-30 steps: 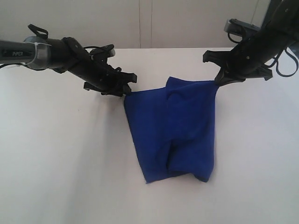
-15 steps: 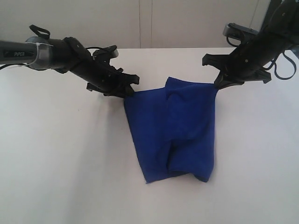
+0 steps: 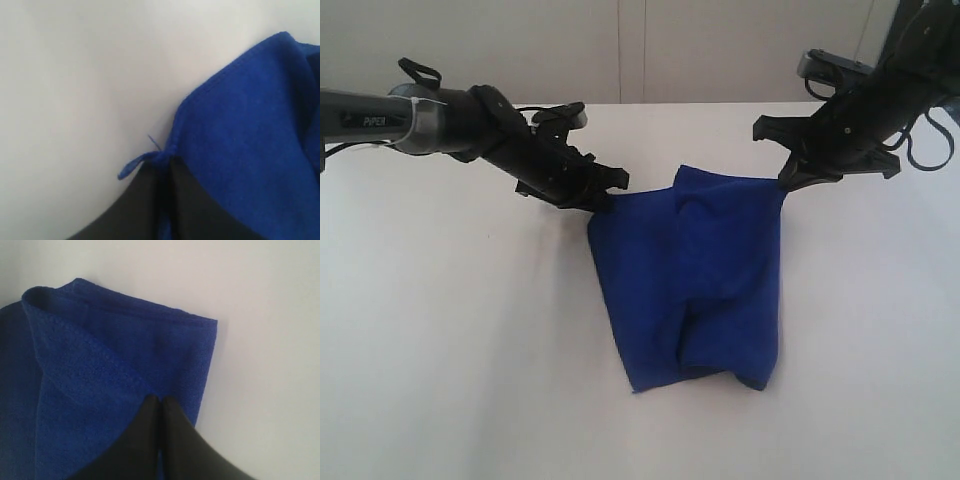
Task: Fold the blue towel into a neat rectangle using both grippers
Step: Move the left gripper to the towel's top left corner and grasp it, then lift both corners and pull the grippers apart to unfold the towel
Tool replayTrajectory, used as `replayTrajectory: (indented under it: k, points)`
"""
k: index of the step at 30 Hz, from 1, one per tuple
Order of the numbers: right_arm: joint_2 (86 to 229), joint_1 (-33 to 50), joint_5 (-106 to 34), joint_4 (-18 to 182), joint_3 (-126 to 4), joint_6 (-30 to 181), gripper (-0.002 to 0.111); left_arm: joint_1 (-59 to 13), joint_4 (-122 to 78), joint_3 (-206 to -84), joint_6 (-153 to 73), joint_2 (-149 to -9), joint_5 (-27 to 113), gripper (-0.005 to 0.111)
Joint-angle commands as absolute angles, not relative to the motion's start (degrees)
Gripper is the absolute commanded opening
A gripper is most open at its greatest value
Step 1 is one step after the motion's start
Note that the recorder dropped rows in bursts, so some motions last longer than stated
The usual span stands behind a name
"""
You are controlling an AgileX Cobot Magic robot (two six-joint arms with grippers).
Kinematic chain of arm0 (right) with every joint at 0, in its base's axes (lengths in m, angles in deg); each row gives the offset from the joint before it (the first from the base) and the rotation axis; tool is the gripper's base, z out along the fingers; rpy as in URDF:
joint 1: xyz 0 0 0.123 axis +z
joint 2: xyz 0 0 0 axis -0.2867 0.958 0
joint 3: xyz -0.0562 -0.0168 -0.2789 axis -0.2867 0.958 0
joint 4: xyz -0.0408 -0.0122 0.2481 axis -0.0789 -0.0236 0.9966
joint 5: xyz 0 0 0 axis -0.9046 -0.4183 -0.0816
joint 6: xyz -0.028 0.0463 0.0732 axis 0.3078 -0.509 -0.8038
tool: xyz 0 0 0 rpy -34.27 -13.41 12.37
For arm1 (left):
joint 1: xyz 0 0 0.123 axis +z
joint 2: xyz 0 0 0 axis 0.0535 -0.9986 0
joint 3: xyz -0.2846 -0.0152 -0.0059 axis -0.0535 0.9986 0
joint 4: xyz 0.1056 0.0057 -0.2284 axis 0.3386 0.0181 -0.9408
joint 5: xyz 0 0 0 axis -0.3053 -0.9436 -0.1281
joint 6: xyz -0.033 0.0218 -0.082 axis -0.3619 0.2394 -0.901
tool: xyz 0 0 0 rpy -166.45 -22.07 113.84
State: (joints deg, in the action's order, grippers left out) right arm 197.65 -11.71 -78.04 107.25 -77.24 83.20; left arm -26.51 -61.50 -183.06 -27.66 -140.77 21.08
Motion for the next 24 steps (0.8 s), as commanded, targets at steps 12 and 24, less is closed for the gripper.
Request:
replayTrajectory:
  k: [12, 24]
  points:
    - [189.48, -12.08, -79.46, 105.61, -77.45, 91.80, 0.000, -22.56, -46.46, -182.53, -25.91, -129.24, 2.16, 0.000]
    - [175.57, -12.08, -91.48, 95.47, -77.20, 91.18, 0.000, -21.45, -37.83, -181.60, -24.32, -112.06, -15.76, 0.000]
